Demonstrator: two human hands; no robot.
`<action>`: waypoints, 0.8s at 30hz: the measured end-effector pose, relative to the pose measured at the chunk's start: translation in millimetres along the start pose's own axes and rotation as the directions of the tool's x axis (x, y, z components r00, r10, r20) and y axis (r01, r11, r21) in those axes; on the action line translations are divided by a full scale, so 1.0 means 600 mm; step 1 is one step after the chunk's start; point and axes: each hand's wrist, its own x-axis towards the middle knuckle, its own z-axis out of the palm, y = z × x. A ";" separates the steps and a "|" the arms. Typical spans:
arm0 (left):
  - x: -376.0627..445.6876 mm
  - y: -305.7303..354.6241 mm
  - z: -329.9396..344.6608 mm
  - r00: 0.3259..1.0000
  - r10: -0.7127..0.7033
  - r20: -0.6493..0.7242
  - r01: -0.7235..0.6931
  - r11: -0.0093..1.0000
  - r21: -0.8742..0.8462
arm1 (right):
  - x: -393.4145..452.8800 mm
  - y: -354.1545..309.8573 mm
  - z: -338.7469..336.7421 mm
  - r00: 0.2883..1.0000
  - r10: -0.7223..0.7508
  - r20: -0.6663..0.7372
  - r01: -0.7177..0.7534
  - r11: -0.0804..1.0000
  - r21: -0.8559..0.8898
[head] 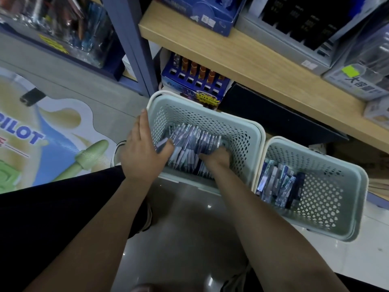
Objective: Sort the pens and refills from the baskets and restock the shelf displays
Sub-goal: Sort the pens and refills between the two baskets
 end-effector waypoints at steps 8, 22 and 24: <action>0.000 -0.001 0.004 1.000 -0.008 -0.014 0.008 1.000 -0.017 | 0.029 -0.010 0.004 0.995 0.056 0.080 -0.060 0.997 0.052; 0.001 -0.001 0.003 1.000 -0.012 -0.012 0.012 1.000 -0.022 | 0.049 0.005 0.018 0.986 0.146 0.074 -0.163 0.914 0.373; 0.001 -0.001 0.003 1.000 -0.010 -0.019 0.009 1.000 -0.025 | 0.048 0.006 0.017 0.987 0.138 0.084 -0.161 0.905 0.394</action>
